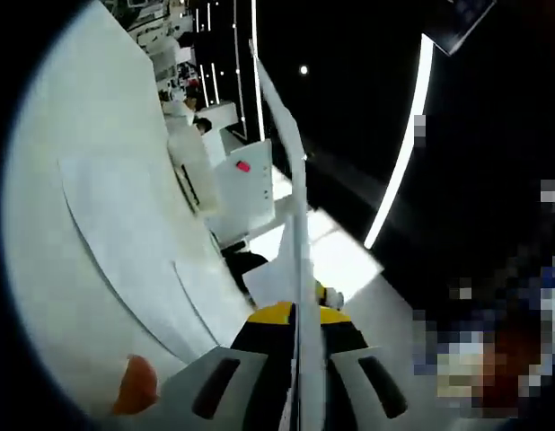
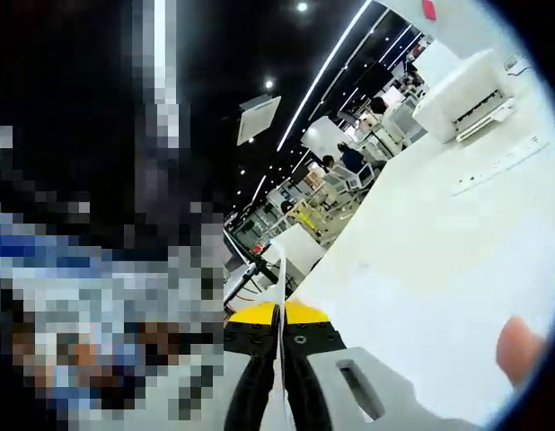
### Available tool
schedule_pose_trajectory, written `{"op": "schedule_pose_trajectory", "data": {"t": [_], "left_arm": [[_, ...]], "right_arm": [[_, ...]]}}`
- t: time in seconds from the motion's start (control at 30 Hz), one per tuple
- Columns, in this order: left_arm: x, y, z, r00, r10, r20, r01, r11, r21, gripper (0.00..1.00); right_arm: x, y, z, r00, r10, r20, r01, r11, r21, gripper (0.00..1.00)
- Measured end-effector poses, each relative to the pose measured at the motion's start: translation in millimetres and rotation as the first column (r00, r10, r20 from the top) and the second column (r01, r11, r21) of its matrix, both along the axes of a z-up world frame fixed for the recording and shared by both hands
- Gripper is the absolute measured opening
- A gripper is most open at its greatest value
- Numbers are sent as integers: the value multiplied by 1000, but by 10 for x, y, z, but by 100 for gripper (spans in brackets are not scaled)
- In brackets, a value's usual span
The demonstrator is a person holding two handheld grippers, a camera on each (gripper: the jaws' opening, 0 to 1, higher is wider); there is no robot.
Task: Organize the stack of printing papers by aligning and flattening the scattered papers on the table
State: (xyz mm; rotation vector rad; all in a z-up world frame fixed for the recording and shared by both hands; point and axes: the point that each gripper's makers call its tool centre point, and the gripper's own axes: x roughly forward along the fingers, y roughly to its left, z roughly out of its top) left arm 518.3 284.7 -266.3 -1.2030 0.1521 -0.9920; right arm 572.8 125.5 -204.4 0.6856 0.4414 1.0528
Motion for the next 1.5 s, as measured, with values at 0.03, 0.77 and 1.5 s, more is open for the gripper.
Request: {"op": "schedule_pose_trajectory", "data": {"t": [0.03, 0.77, 1.5], "left_arm": [[6, 0, -5, 1000, 1, -7, -1, 1000, -3, 8], [122, 84, -45, 999, 20, -35, -21, 1000, -13, 17], [73, 61, -54, 999, 28, -32, -28, 1000, -14, 17]], "right_arm": [[3, 3, -1, 1000, -1, -2, 1, 1000, 1, 0], [-223, 540, -122, 995, 79, -62, -77, 996, 42, 0], [-287, 1013, -301, 981, 150, -120, -142, 987, 73, 0]]}}
